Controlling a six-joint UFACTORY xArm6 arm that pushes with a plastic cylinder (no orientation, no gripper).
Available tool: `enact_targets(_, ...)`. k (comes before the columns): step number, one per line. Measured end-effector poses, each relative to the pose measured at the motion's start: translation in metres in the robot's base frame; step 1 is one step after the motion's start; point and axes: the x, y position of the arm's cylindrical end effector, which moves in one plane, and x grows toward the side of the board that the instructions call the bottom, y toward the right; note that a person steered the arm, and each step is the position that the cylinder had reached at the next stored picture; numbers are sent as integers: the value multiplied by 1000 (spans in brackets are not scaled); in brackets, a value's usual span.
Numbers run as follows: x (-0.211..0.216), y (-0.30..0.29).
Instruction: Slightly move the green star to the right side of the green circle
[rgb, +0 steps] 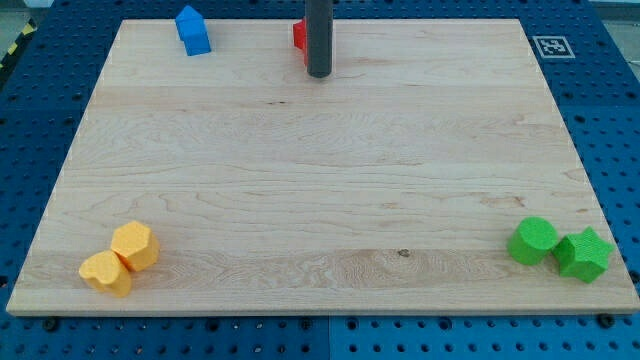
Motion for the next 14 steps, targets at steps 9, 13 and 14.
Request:
enact_targets(9,316,165)
enact_targets(13,228,158)
enact_targets(14,206,201)
